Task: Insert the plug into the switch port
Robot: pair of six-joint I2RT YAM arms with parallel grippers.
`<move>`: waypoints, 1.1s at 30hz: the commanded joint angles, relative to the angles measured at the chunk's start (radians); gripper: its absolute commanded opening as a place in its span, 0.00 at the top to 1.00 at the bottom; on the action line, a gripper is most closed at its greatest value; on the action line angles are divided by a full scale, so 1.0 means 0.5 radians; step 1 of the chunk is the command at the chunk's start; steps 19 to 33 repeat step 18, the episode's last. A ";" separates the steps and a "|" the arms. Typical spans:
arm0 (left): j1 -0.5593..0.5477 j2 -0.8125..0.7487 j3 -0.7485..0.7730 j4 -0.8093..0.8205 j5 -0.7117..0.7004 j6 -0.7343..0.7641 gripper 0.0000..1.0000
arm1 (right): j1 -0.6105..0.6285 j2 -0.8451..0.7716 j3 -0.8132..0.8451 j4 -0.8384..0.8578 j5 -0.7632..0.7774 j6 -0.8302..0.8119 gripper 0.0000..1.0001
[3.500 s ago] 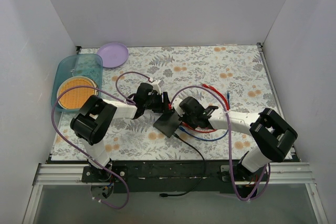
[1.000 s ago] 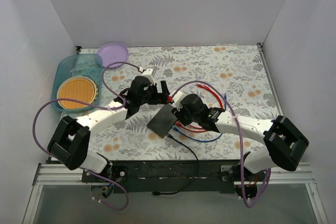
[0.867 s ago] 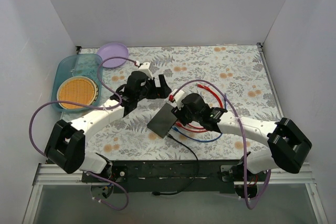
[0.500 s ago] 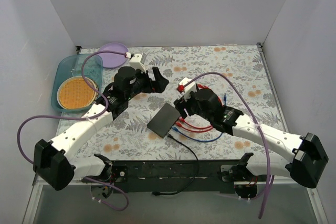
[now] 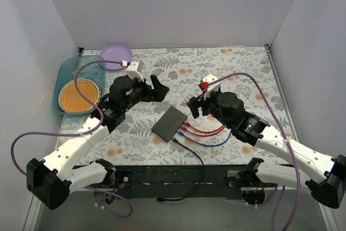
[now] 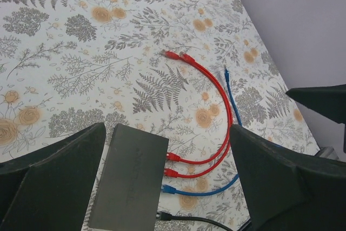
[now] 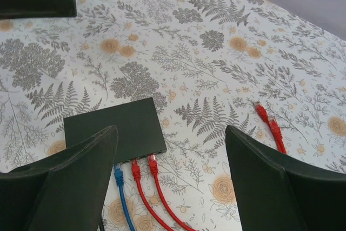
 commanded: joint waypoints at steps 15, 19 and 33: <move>0.003 -0.186 -0.134 0.117 0.071 0.094 0.02 | 0.000 -0.230 -0.141 0.056 0.812 0.185 0.07; 0.003 -0.214 -0.171 0.182 -0.038 0.067 0.02 | -0.021 -0.307 -0.196 0.029 1.133 0.314 0.02; 0.003 -0.214 -0.171 0.182 -0.038 0.067 0.02 | -0.021 -0.307 -0.196 0.029 1.133 0.314 0.02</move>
